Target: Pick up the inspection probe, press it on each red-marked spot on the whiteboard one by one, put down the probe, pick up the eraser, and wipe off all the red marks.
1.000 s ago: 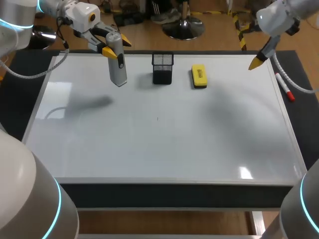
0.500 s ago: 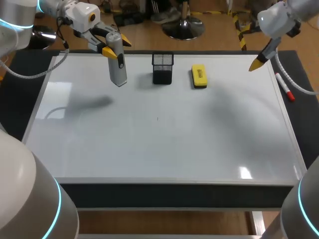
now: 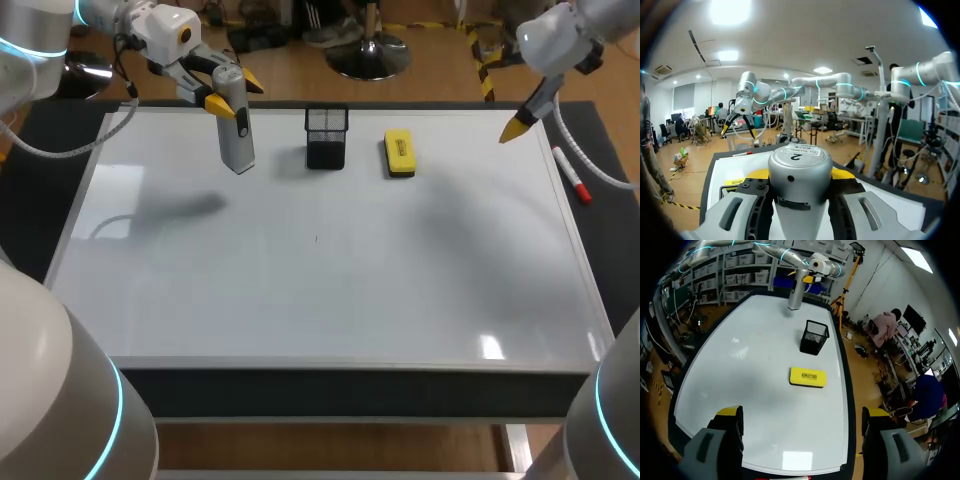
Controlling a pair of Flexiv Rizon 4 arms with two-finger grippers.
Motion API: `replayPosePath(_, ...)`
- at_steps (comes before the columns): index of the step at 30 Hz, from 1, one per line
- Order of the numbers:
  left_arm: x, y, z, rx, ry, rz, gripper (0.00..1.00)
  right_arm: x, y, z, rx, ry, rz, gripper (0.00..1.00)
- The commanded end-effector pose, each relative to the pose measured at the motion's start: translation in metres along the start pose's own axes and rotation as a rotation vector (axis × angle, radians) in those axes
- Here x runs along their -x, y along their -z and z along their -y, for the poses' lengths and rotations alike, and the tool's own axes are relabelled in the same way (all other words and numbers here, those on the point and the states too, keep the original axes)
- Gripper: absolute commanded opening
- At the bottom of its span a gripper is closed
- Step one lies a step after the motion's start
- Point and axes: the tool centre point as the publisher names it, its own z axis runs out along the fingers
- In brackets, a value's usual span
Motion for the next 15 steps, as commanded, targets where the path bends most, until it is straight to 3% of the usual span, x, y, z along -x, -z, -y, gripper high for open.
replayPosePath(1,0.003,0.001,0.004,0.009,0.018,0.03,0.0,0.0,0.0,0.0,-0.002,0.001,-0.002,1.0)
replayPosePath(8,0.009,-0.003,0.018,0.064,0.109,0.186,0.0,0.0,0.0,0.0,-0.002,0.001,-0.002,1.0)
replayPosePath(15,0.02,-0.002,0.04,0.06,0.111,0.345,0.0,0.0,0.0,0.0,-0.002,0.001,-0.002,1.0)
